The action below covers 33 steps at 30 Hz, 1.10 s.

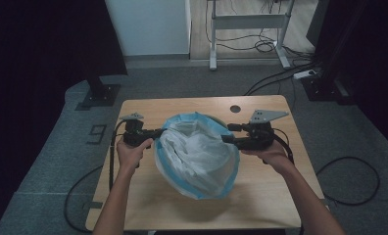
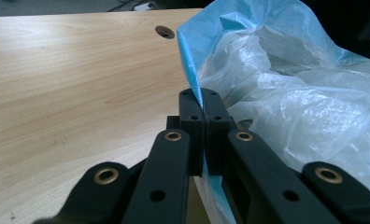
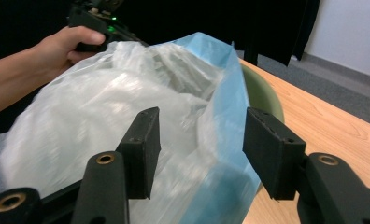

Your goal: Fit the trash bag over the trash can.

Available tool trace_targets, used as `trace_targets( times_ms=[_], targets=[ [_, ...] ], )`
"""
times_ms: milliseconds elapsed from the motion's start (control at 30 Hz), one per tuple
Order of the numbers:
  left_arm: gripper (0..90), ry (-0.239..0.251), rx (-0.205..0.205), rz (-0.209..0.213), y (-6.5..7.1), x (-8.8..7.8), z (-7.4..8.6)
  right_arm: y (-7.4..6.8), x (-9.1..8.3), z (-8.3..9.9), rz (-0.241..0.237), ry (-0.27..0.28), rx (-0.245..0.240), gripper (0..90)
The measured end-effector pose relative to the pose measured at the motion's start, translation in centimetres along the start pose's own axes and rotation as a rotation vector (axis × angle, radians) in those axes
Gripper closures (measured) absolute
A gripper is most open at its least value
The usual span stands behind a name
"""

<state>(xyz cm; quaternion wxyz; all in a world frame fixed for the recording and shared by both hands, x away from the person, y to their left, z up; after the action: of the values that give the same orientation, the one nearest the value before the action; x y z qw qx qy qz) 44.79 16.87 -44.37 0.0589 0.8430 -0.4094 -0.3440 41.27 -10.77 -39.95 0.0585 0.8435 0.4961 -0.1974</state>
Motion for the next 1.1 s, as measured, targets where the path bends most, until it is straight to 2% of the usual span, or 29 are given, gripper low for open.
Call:
trace_targets(
  times_ms=[233,367,500,633,700,767,833,933,1100],
  targets=[
    [89.3,0.0,0.001,0.007,0.2,0.3,-0.1,1.6,2.2,-0.5,-0.003,-0.033,0.018,45.3],
    [89.3,-0.002,0.003,0.008,0.2,0.3,-0.2,2.4,2.9,-0.2,0.007,-0.042,0.036,45.3],
    [89.3,-0.001,0.001,0.011,0.2,0.3,-0.2,2.8,3.2,-0.1,-0.016,-0.041,0.061,47.2],
    [89.3,0.001,0.0,0.013,0.2,0.3,-0.3,2.2,3.5,0.0,-0.045,-0.057,0.036,53.6],
    [89.3,0.002,0.0,0.014,0.2,0.4,-0.3,1.9,3.5,0.2,-0.057,-0.079,0.025,64.6],
    [89.3,0.003,-0.001,0.016,0.2,0.4,-0.3,1.9,3.6,0.4,-0.043,-0.102,0.012,79.7],
    [89.4,0.004,0.0,0.015,0.2,0.4,-0.4,2.1,3.5,0.3,-0.037,-0.105,0.018,88.8],
    [89.4,0.012,0.005,0.014,0.3,0.2,-0.6,2.6,3.2,-0.1,-0.002,-0.08,0.03,89.1],
    [89.6,0.018,0.012,0.003,0.1,0.0,-1.3,4.3,2.2,-0.6,0.073,-0.03,0.082,89.1]
  ],
)
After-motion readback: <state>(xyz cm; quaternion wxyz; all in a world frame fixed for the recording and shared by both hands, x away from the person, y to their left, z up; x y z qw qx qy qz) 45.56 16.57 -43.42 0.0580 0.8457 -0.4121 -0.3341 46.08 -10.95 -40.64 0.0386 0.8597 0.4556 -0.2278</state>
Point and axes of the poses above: each handheld gripper's, and its own axes: x roughly forward along the jaws, z roughly out of its underside, y roughly to its right, the point moved 8 cm from there along x, roughly forward along the jaws, and after that the axes turned 2 degrees about -y, right-handed, at the moved point
